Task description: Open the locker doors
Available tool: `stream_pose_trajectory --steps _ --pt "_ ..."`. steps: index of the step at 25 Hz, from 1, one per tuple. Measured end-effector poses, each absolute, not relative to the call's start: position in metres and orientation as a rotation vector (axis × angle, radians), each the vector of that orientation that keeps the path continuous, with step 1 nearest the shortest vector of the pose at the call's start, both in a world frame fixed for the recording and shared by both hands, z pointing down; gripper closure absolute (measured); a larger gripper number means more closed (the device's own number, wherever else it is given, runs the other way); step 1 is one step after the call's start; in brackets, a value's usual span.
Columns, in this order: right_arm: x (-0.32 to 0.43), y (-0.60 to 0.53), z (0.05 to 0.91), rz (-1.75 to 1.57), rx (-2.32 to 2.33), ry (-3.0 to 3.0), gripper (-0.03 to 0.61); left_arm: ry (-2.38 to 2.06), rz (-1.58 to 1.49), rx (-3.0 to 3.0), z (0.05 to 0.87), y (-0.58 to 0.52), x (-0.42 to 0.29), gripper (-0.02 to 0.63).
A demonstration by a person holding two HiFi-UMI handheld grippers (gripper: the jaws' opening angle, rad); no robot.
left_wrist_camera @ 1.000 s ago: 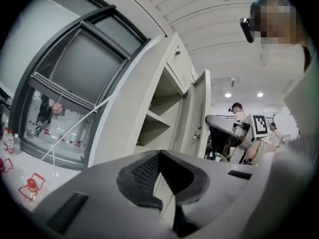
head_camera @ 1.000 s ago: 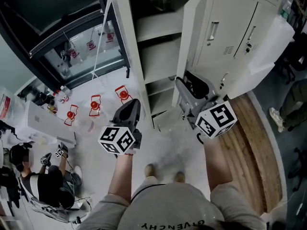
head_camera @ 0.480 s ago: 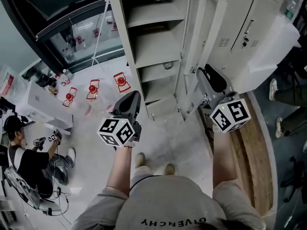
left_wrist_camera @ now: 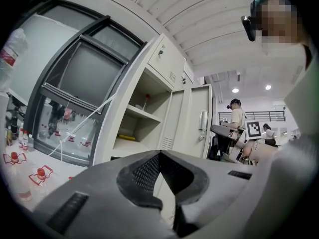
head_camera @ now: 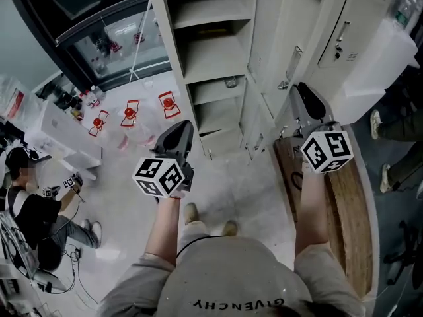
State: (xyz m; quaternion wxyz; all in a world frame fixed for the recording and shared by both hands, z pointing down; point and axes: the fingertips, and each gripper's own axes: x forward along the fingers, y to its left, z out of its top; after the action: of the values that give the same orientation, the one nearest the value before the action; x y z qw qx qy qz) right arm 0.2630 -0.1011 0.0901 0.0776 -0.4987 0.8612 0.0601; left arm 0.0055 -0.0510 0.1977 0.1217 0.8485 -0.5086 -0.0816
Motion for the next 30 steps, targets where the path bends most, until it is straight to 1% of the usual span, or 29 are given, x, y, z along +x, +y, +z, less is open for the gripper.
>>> stream_pose_trajectory --steps 5,14,19,30 --pt "0.281 -0.104 0.089 0.162 -1.535 2.545 0.494 -1.499 -0.224 2.475 0.193 -0.052 0.008 0.615" --pt "0.299 -0.084 0.078 0.272 -1.599 2.463 0.489 -1.516 -0.209 2.484 0.194 -0.059 0.014 0.615" --pt "0.281 -0.074 0.101 0.254 -1.533 2.506 0.489 -1.539 -0.189 2.476 0.21 -0.062 0.009 0.615" --pt "0.227 -0.065 0.181 0.103 -1.355 2.667 0.489 -1.555 -0.173 2.476 0.242 -0.059 0.004 0.615"
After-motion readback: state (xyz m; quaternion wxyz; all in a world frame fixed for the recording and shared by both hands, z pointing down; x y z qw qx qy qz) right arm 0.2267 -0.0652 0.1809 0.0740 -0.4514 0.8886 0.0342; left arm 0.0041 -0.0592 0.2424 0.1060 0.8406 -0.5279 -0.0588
